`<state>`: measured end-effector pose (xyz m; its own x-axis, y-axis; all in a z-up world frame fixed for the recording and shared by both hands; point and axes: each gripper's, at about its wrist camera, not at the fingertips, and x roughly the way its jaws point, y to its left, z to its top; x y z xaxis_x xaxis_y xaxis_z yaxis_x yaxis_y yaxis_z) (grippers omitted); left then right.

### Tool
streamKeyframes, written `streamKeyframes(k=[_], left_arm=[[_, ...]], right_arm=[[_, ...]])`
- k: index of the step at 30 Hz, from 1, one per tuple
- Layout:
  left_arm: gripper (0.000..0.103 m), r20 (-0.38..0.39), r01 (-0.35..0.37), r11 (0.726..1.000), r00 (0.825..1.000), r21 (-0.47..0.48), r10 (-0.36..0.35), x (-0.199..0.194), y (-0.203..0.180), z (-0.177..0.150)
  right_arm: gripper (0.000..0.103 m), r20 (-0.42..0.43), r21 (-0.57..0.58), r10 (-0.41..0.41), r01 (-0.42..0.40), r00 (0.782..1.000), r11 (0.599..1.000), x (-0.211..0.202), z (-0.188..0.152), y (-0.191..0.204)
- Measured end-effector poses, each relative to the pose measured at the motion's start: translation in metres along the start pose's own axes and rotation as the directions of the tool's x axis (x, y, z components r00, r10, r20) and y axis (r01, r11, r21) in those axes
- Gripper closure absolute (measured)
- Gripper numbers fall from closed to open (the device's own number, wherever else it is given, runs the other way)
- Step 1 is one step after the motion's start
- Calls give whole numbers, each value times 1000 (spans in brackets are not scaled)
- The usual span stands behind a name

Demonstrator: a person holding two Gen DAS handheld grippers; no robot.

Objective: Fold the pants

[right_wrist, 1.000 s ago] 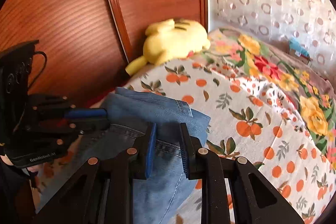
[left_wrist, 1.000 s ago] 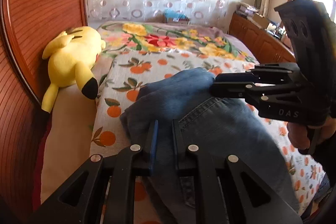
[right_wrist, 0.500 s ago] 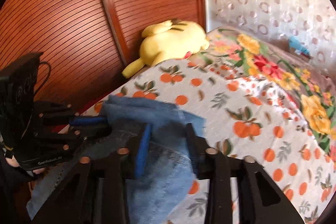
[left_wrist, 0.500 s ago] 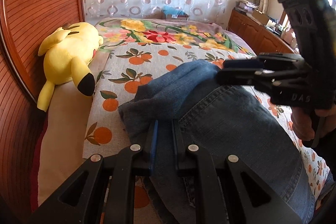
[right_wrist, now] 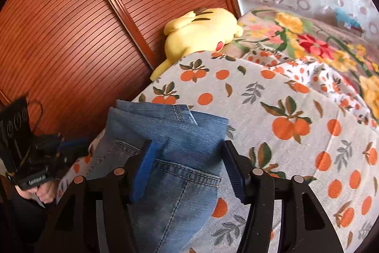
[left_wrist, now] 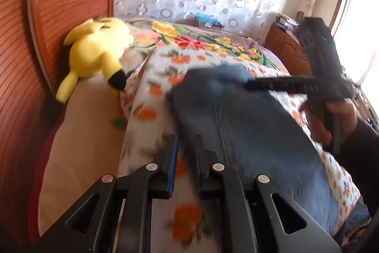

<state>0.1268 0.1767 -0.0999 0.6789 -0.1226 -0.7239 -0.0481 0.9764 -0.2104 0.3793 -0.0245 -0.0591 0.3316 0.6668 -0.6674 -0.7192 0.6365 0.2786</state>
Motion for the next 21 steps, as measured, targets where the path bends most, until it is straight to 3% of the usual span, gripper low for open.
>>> streamKeyframes(k=[5, 7, 9, 11, 15, 21], left_arm=[[85, -33, 24, 998, 999, -66, -26, -19, 6, -33], [63, -24, 35, 996, 999, -78, -36, -23, 4, -41], [53, -13, 55, 994, 998, -90, -57, -27, 1, -46], [53, -14, 62, 993, 998, -96, -64, -28, -3, -49], [53, -13, 67, 993, 998, -98, -68, -30, -10, -53], [53, -38, 89, 992, 995, -88, -93, -23, -22, -56]], right_arm=[[36, -14, -18, -24, 24, 1000, 1000, 12, 5, 1], [36, -12, -30, -41, 41, 999, 999, 13, 3, 4], [36, -21, -31, -45, 44, 999, 999, 16, 2, 6], [42, -36, -22, -34, 33, 999, 999, 17, 4, 6], [70, -2, -98, -58, 58, 998, 993, 5, 2, 23], [76, 108, -102, -62, 73, 992, 992, -42, -7, 23]])
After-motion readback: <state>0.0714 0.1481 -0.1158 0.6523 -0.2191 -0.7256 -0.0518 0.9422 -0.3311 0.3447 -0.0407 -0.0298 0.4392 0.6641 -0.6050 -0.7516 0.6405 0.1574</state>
